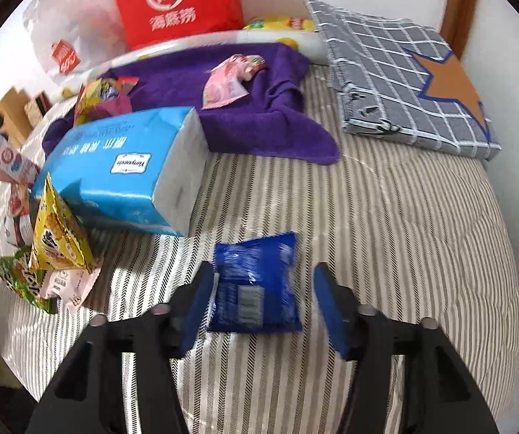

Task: Organize snacks
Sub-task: 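Grasp the small blue packet with the right tool while the left tool moves to the pile, then grasp the green snack bag with the left tool while the right tool holds the blue packet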

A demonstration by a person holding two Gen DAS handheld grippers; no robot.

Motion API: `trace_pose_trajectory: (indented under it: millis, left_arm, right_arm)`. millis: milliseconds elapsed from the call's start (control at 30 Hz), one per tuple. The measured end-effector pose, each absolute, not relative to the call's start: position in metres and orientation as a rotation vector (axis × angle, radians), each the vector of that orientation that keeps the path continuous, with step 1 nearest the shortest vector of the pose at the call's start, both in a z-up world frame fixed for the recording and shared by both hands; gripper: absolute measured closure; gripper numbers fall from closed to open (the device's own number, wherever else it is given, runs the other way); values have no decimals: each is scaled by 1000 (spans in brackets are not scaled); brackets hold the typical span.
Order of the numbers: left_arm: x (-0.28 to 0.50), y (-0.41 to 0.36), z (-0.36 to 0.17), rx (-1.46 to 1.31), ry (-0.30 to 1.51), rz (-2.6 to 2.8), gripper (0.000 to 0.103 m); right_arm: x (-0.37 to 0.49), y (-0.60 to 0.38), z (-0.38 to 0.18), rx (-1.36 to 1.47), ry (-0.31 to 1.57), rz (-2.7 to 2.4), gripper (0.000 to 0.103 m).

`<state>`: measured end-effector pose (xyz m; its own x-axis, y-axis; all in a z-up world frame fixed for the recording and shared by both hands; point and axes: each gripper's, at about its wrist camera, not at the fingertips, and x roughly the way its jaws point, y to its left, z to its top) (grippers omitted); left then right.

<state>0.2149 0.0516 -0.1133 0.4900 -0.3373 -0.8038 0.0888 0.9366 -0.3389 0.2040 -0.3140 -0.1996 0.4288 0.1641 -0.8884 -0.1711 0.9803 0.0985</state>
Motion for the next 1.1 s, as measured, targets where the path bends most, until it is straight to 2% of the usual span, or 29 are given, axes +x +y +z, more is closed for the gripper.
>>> trace_pose_trajectory:
  millis: [233,300,333,700,1100]
  left_arm:
    - [195,55,-114,-266,1032,-253,28]
    - [188,55,-113,-264,1028,-253,28]
    - [186,54,-114,-260,1028,-256,28]
    - [162,26,-140,-200,1069,-303,20]
    - [125,0,-161,-160,1114,-437,20]
  right_arm:
    - [207,-301,-220,-11,1121,189,42]
    - [203,-295,-219,-39,1092,184,48]
    - [201,-295,-218,-38,1087,187,55]
    - [167,-299,-201,-6,1056,167,56]
    - [146,-307,-191,29,1042,134,56]
